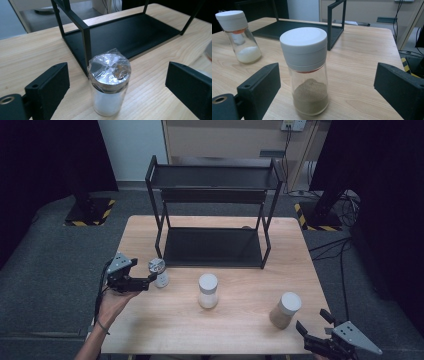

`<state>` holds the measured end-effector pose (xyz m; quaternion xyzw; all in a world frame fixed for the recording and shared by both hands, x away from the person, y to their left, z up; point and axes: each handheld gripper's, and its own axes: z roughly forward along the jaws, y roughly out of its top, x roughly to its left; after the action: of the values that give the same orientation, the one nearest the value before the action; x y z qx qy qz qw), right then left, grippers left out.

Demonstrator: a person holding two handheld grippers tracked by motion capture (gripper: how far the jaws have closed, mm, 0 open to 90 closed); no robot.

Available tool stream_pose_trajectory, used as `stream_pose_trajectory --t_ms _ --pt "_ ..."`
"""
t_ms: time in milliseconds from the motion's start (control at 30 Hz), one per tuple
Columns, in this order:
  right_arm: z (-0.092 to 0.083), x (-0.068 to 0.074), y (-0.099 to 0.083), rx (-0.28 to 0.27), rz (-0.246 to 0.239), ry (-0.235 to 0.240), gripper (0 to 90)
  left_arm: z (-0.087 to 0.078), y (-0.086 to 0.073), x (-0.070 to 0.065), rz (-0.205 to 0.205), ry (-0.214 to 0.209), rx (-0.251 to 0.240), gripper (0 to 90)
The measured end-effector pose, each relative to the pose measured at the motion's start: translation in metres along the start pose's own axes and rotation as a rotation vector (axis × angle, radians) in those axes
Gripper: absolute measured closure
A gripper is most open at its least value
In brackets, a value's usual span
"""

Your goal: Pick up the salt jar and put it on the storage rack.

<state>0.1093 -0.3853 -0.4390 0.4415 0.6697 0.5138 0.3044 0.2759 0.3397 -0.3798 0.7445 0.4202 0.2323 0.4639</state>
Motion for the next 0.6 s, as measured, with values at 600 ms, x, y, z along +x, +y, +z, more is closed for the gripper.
stream_pose_trajectory --t_ms 600 --pt "0.000 0.000 0.000 -0.001 0.000 0.004 7.0 0.044 -0.004 0.015 -0.031 -0.005 0.048 12.8"
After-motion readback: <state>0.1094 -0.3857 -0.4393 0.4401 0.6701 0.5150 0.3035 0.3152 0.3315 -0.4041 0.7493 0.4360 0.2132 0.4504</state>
